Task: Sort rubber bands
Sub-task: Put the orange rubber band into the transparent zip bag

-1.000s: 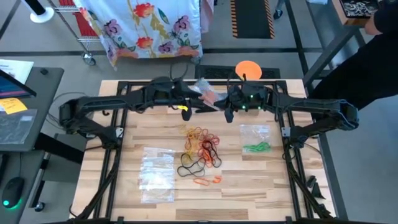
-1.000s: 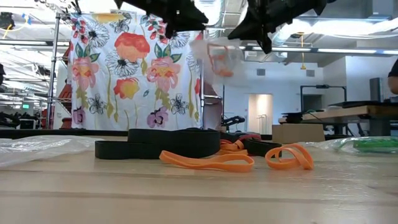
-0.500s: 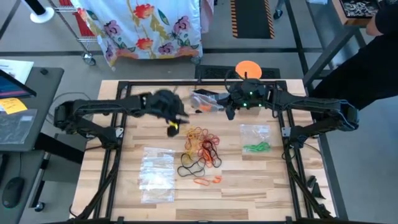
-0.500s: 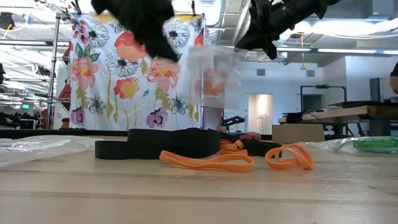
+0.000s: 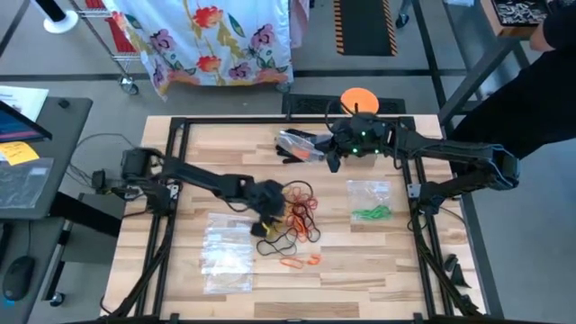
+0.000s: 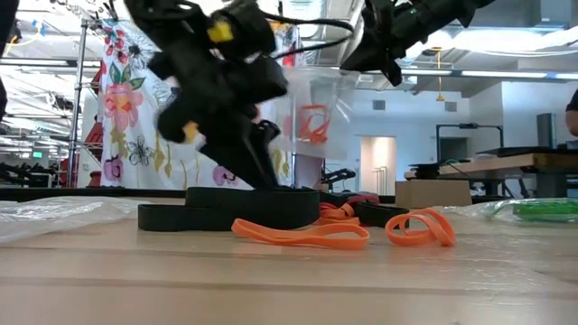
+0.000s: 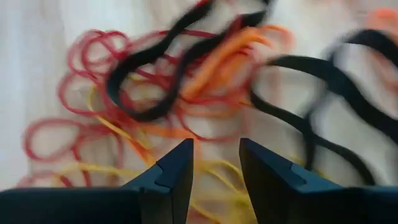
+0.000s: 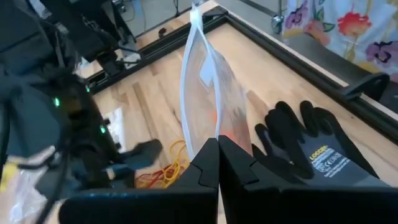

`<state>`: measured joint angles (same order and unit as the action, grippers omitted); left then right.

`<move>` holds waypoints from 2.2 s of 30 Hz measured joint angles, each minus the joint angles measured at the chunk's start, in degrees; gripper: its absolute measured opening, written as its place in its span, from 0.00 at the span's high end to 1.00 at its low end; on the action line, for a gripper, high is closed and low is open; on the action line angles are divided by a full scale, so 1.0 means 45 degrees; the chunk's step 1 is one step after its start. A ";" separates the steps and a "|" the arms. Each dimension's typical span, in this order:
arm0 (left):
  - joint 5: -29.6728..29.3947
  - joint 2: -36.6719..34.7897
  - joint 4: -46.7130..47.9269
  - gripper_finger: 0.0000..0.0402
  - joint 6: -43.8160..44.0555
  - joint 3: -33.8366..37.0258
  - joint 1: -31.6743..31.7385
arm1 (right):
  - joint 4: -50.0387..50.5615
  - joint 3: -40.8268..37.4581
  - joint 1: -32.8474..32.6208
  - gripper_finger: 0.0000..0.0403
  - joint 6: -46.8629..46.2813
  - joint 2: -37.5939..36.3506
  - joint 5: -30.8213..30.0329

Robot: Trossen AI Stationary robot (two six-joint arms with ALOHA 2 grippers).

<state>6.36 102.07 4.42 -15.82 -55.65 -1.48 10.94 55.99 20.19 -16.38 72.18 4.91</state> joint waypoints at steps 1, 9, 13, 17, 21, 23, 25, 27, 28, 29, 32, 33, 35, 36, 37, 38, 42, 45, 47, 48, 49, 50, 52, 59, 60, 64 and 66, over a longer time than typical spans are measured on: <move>-0.0291 0.0259 0.0039 0.68 -0.0046 -0.0232 -0.0004 | 0.0029 0.0000 0.0010 1.00 -0.0005 0.0000 0.0097; -0.0372 0.1309 0.1379 0.68 0.0015 -0.1234 0.0156 | 0.0565 0.0000 -0.0073 1.00 -0.0015 0.0005 0.0301; -0.0385 0.1294 0.1278 0.68 -0.0095 -0.1163 0.0181 | 0.0588 0.0000 -0.0053 1.00 0.0039 0.0005 0.0291; -0.0327 0.1299 0.1444 0.69 0.0123 -0.1251 0.0322 | 0.0520 0.0000 -0.0058 1.00 0.0048 0.0005 0.0294; -0.0284 0.1304 0.1550 0.78 0.0466 -0.1275 0.0460 | 0.0515 0.0000 -0.0058 1.00 0.0049 0.0005 0.0291; -0.0298 0.1304 0.1545 0.88 0.0546 -0.1275 0.0520 | 0.0514 0.0000 -0.0058 1.00 0.0049 0.0005 0.0291; -0.0337 0.1304 0.1500 0.96 0.0571 -0.1275 0.0540 | 0.0513 0.0000 -0.0058 1.00 0.0049 0.0005 0.0286; -0.0246 0.1207 0.1478 0.98 0.0572 -0.1285 0.0540 | 0.0514 0.0000 -0.0058 1.00 0.0049 0.0005 0.0286; -0.0070 0.1081 0.1576 0.98 0.0581 -0.1346 0.0529 | 0.0515 0.0000 -0.0058 1.00 0.0049 0.0005 0.0286; 0.0102 0.0869 0.1601 0.99 0.0584 -0.1434 0.0495 | 0.0512 0.0000 -0.0058 1.00 0.0049 0.0005 0.0286; 0.0632 -0.0174 0.1444 0.99 0.0390 -0.1642 0.0396 | 0.0511 0.0000 -0.0058 1.00 0.0024 0.0005 0.0286; 0.0664 -0.0554 0.1459 0.99 0.0314 -0.1644 0.0376 | 0.0522 0.0000 -0.0058 1.00 0.0024 0.0005 0.0286; 0.0819 -0.1396 0.1743 1.00 0.0237 -0.1637 0.0370 | 0.0514 0.0000 -0.0058 1.00 0.0006 0.0005 0.0286; 0.0814 -0.1835 0.1992 1.00 0.0232 -0.1629 0.0387 | 0.0543 0.0000 -0.0058 1.00 -0.0002 0.0005 0.0286; 0.0802 -0.2329 0.2152 1.00 0.0228 -0.1629 0.0426 | 0.0548 0.0000 -0.0058 1.00 -0.0005 0.0005 0.0286; 0.0790 -0.2805 0.2338 1.00 0.0188 -0.1629 0.0456 | 0.0544 0.0000 -0.0058 1.00 -0.0005 0.0005 0.0286; 0.0678 -0.4450 0.3024 1.00 0.0327 -0.1634 0.0511 | 0.0578 0.0000 -0.0058 1.00 0.0053 0.0005 0.0285; -0.0273 -0.5378 0.4497 1.00 0.0536 -0.1634 0.0508 | 0.0581 0.0000 -0.0058 1.00 0.0087 0.0005 0.0281; -0.1808 -0.5888 0.6122 1.00 0.1085 -0.1630 0.0510 | 0.0587 0.0000 -0.0058 1.00 0.0092 0.0005 0.0281; -0.2634 -0.6054 0.6947 1.00 0.1561 -0.1594 0.0515 | 0.0628 0.0000 -0.0058 1.00 0.0096 0.0005 0.0281; -0.3280 -0.6205 0.7688 1.00 0.2055 -0.1538 0.0519 | 0.0622 0.0000 -0.0058 1.00 0.0142 0.0005 0.0281; -0.3747 -0.6298 0.8330 1.00 0.2493 -0.1451 0.0525 | 0.0618 0.0000 -0.0058 1.00 0.0189 0.0005 0.0281; -0.3891 -0.6426 0.8826 1.00 0.3086 -0.1143 0.0524 | 0.0599 0.0000 -0.0058 1.00 0.0209 0.0005 0.0281; -0.5063 -0.6099 0.8616 0.89 0.3615 0.0128 0.0523 | 0.0567 0.0000 -0.0058 1.00 0.0308 0.0005 0.0281; -0.5366 -0.5992 0.8598 0.85 0.3615 0.0146 0.0524 | 0.0544 0.0000 -0.0058 1.00 0.0316 0.0005 0.0281; -0.6157 -0.5720 0.8553 0.72 0.3737 0.0144 0.0515 | 0.0558 0.0000 -0.0058 1.00 0.0316 0.0005 0.0281; -0.6295 -0.5494 0.8770 0.70 0.3546 0.0144 0.0563 | 0.0650 0.0000 -0.0060 1.00 0.0316 0.0005 0.0281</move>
<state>-21.97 77.35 43.89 0.13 -55.00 1.06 13.87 55.99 19.91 -14.96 72.20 6.17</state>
